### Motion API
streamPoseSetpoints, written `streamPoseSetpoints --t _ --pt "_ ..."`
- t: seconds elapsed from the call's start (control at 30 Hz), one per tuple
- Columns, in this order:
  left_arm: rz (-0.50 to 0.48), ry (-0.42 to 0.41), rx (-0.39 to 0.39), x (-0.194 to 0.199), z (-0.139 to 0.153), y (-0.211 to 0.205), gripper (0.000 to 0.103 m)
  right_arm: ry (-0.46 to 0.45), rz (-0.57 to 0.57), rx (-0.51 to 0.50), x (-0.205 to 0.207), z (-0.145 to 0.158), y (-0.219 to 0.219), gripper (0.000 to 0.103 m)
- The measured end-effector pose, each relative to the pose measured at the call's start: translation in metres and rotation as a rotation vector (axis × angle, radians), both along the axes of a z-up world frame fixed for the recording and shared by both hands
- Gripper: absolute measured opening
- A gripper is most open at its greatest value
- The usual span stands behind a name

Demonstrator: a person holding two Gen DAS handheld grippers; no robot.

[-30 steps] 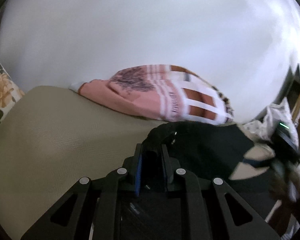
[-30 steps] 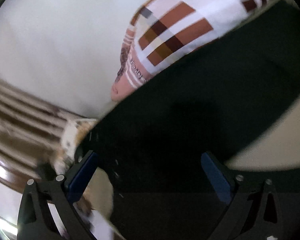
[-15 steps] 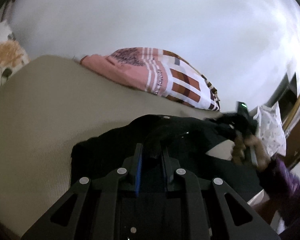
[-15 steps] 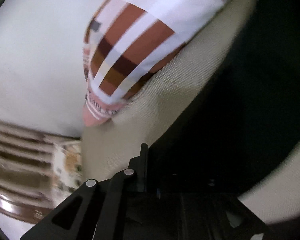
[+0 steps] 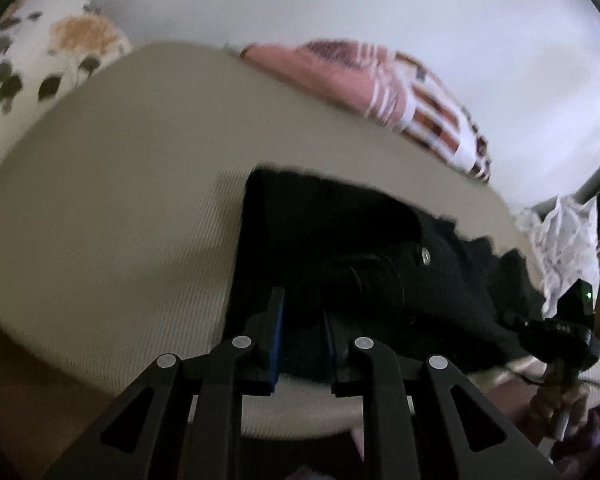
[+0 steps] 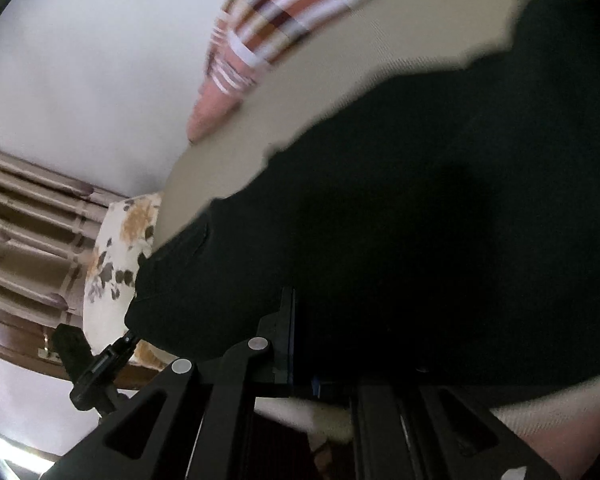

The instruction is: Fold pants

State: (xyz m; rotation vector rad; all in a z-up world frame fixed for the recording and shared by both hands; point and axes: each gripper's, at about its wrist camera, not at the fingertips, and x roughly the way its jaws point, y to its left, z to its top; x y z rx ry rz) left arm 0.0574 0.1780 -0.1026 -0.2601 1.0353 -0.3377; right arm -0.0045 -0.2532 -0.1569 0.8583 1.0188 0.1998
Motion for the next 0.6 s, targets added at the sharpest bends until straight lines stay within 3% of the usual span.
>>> streamPoseSetpoints --t 0.17,0.5,0.6 --pt "-0.008 0.05 0.057 -0.01 -0.032 0.002 0.018 0.059 -0.026 0.079 -0.017 -0.034 -0.003 0.007" --pt "-0.016 -0.002 0.2 -0.012 -0.029 -0.013 0.024 0.031 -0.003 0.054 -0.018 -0.038 -0.002 0.004" --pt "0.074 0.003 0.323 -0.014 -0.019 -0.01 0.064 0.012 0.014 0.066 -0.018 -0.038 -0.003 0.006"
